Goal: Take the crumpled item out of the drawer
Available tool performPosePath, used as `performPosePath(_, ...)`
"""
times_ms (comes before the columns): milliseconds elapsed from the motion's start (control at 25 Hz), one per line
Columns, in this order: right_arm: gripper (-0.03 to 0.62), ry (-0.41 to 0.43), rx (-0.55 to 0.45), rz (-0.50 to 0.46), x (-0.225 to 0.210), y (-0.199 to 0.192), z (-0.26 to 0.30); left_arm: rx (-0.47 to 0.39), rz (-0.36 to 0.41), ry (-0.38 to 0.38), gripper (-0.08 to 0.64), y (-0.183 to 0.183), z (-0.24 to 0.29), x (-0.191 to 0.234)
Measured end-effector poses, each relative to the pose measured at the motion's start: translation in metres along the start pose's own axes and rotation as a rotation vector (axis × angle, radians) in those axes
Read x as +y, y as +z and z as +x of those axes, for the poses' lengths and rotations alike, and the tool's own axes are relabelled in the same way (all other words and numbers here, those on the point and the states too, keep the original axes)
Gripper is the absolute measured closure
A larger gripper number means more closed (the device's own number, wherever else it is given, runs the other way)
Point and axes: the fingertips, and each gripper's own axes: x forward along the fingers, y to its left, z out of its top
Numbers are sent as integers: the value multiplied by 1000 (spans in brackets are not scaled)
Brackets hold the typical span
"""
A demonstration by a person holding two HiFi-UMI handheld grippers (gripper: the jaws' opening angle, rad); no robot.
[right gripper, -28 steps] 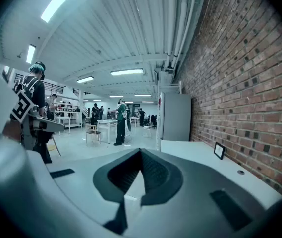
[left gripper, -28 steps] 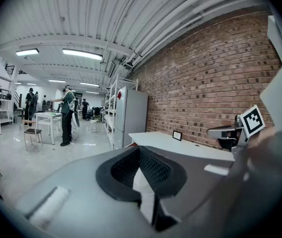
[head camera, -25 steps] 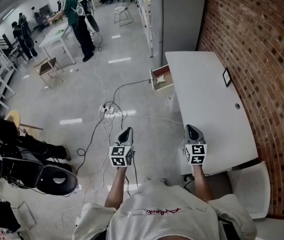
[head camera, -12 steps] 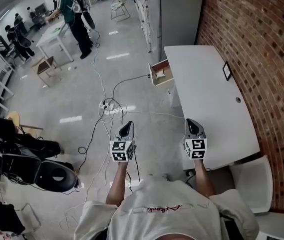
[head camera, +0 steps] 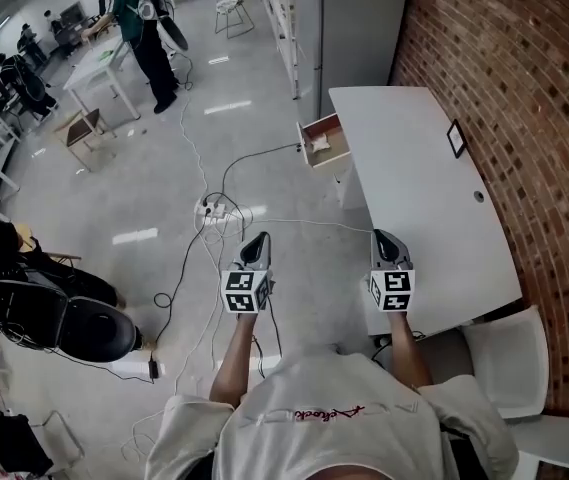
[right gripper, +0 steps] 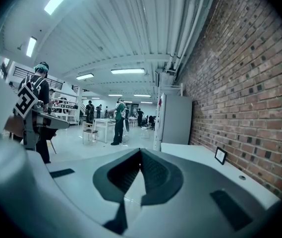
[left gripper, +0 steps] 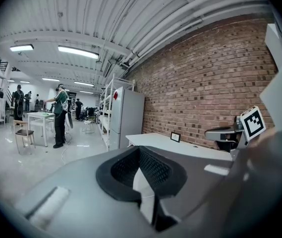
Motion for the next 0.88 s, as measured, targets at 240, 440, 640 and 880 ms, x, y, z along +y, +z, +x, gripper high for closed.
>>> performPosePath(240,580,-9,6,-11,16,2,12,16,1,-28,551,-7,2,16)
performPosePath(440,580,-11,20,-13,23,7,18,28,-16,-38,551,-6,5,23)
performPosePath(640,580,-20,20,-29,27,-5,25,29,-39,-44,551,-21,14,26)
performPosePath(880,580,-10,50,-40,14,-21,60,37,-47,-37,551,-27,47,38)
